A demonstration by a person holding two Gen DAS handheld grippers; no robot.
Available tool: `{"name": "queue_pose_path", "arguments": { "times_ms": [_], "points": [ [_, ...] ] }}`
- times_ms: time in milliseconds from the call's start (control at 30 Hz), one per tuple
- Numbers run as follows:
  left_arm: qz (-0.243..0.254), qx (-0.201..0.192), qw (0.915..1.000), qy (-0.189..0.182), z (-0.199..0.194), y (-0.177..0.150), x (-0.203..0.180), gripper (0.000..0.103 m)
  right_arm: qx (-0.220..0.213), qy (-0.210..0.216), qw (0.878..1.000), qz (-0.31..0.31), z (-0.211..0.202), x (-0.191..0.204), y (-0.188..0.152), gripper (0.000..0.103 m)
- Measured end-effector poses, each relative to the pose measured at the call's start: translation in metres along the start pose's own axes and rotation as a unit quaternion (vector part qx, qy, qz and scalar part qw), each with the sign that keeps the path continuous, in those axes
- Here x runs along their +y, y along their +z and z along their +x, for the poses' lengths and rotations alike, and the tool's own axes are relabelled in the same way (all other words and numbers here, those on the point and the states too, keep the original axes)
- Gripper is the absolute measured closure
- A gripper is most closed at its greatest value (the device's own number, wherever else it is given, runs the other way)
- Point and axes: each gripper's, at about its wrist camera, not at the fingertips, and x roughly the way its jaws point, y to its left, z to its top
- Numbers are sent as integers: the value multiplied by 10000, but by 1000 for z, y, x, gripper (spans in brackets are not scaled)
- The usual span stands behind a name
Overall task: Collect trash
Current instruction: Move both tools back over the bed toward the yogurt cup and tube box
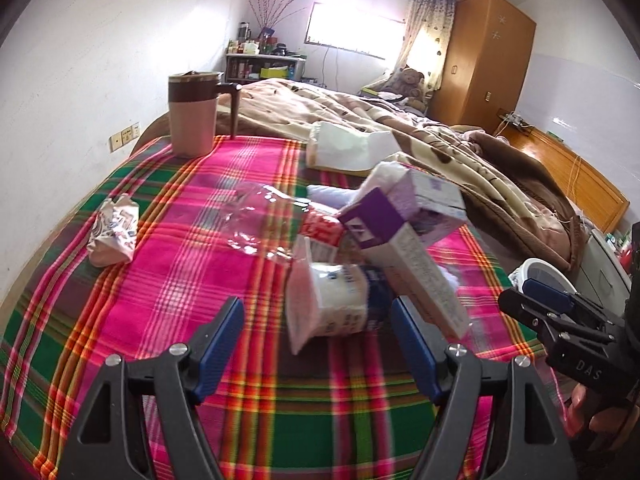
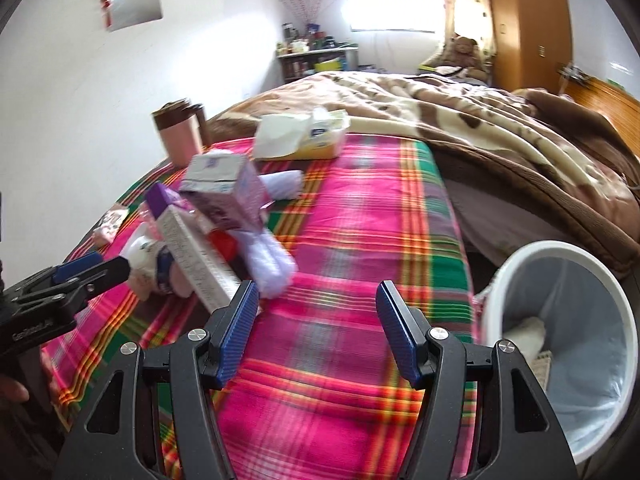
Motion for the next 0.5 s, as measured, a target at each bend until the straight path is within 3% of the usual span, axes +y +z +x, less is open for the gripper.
{"name": "queue_pose_path", "arguments": {
  "times_ms": [300,500],
  "points": [
    [-162,157,9997,39,10,0,30,26,212,411,9972,-583,20,39,3,41],
    [-152,209,9995,-175,13,5,36,26,410,379,9955,-770,34,51,3,57]
  ]
}}
